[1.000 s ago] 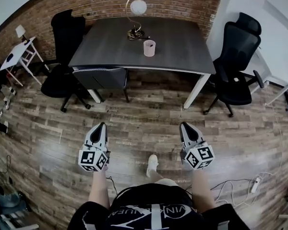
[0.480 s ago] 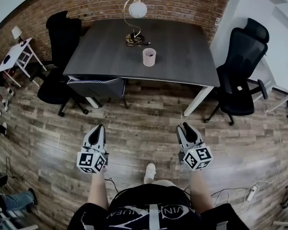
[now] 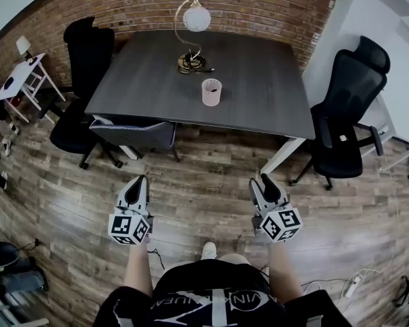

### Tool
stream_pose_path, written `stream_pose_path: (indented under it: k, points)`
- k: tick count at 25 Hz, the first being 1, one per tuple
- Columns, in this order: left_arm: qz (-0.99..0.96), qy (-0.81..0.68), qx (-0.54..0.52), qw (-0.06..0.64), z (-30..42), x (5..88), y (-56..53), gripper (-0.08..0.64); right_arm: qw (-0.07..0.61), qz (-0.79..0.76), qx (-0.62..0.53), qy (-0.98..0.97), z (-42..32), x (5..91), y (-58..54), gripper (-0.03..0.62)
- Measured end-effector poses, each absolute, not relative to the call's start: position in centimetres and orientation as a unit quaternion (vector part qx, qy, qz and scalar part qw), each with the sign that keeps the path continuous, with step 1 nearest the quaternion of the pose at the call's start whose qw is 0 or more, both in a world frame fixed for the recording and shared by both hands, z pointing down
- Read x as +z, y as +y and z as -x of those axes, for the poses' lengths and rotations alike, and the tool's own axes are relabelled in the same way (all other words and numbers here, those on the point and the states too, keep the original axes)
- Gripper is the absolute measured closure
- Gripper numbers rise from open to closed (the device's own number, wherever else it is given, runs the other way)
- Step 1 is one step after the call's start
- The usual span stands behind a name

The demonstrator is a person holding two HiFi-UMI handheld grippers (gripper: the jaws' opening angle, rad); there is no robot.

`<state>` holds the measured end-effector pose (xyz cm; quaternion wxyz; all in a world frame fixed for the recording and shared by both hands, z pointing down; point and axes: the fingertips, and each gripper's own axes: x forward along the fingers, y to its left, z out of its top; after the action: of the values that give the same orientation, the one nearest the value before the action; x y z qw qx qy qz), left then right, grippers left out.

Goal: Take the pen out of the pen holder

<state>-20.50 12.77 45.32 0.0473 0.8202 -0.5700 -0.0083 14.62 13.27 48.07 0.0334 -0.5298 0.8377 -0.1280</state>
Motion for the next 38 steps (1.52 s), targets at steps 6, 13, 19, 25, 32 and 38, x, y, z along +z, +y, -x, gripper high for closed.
stream_pose_path:
  k: [6,13,19,25,32,38]
  points:
    - [-0.821,-0.568,-0.002,0.045,19.7,45.6,11.4,0.545,0.041,0.529,-0.14,0.836,-15.2,48.9,12.0,0.431]
    - [-0.817,-0.574,0.01,0.055,20.2,46.7,10.1,0.545,0.042,0.523,-0.149,0.838,-15.0,49.7,10.1,0.426]
    - [-0.816,-0.575,0.008,0.06,20.1,47.6,6.4,0.545,0.036,0.525,-0.154,0.837,-15.2,50.5,6.9,0.42]
    - [-0.823,-0.565,-0.002,0.055,19.1,47.5,1.3,0.545,0.036,0.52,-0.151,0.84,-15.1,50.5,2.2,0.416]
    - [-0.826,-0.56,-0.015,0.061,19.1,47.0,-3.6,0.545,0.037,0.507,-0.147,0.848,-13.5,50.2,-2.8,0.416]
    - [-0.831,-0.552,-0.011,0.07,18.4,47.3,-7.4,0.545,0.028,0.501,-0.158,0.85,-12.4,50.7,-6.4,0.416]
